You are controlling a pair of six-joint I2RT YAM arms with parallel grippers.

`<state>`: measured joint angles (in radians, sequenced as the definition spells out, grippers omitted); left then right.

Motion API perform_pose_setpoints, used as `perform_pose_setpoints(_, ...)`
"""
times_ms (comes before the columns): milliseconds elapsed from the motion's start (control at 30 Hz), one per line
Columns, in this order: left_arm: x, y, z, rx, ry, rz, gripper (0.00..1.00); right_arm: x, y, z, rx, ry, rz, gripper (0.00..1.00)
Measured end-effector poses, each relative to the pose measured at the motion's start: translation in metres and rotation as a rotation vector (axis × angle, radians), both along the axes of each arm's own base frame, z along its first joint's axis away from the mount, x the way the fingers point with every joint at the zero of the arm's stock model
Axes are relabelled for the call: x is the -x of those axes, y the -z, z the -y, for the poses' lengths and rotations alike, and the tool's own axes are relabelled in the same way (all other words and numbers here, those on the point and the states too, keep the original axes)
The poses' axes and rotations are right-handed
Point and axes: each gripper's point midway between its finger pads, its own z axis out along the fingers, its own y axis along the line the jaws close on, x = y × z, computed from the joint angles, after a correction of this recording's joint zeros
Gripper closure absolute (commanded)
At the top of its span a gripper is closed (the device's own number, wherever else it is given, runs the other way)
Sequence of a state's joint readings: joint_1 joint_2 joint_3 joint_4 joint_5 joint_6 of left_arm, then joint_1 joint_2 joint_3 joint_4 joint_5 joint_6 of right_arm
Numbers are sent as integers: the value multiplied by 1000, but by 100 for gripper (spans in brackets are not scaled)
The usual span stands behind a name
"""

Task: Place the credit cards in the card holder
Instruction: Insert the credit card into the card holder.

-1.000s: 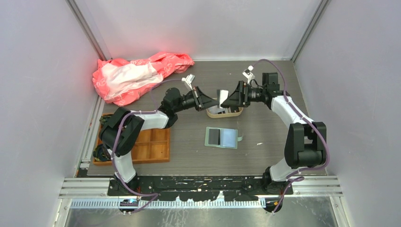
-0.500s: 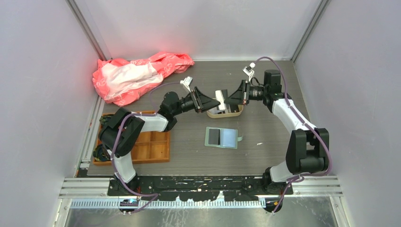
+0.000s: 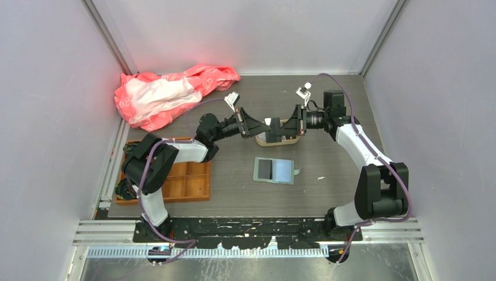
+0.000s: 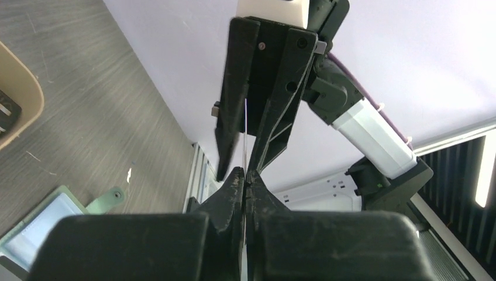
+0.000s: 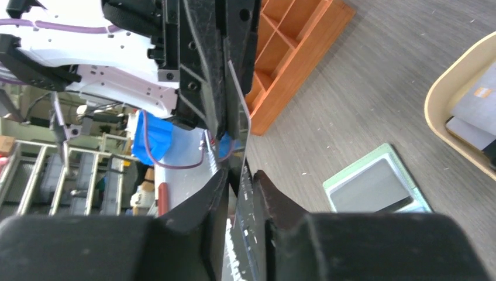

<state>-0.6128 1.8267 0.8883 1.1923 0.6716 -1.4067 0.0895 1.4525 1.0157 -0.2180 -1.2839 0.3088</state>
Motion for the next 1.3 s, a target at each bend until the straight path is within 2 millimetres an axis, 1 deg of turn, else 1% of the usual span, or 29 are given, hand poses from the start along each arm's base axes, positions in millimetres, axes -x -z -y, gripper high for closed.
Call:
perform_pose_setpoints(33,1,0,0,-1,7,2,100,1,2,1,14,2,6,59)
perform_pose_setpoints(67,3,0,0,-4,14,5,100,2,6,2,39,5,17,57)
perform_pose_setpoints(167,9,10,-5,-52,13,-6,100,2,17,9,132,13,67,53)
perform_pose_setpoints(267,31,30,-20,-134,6,-39,100,5,34,20,256,13,149,55)
perform_pose_setpoints(367,51,52,-29,-213,-3,-70,100,12,61,36,391,-17,234,55)
perform_pose_setpoints(433,63,69,-25,-266,2,-90,100,25,89,47,486,-72,267,52)
perform_pose_setpoints(500,73,89,-20,-329,5,-117,100,41,115,54,562,-141,291,46)
perform_pose_setpoints(567,80,105,-16,-383,6,-139,100,63,143,58,638,-236,334,44)
perform_pose_setpoints(633,79,121,-17,-429,-17,-159,100,87,164,62,698,-333,379,44)
perform_pose_setpoints(667,77,126,-17,-446,-29,-164,100,94,171,64,722,-371,402,43)
perform_pose_setpoints(733,72,139,-20,-482,-64,-177,100,100,183,69,771,-423,439,43)
perform_pose_setpoints(767,68,144,-21,-496,-84,-177,100,97,188,74,809,-439,468,43)
perform_pose_setpoints(833,63,150,-22,-513,-109,-173,100,90,193,81,861,-445,510,43)
perform_pose_setpoints(967,57,170,-21,-545,-142,-180,100,75,198,87,932,-446,586,43)
perform_pose_setpoints(1133,51,200,-18,-579,-168,-204,100,66,205,92,985,-447,622,45)
perform_pose_setpoints(1200,49,205,-17,-581,-177,-210,100,63,207,92,997,-449,629,46)
perform_pose_setpoints(1300,41,201,-11,-556,-195,-194,100,62,208,91,1007,-453,639,48)
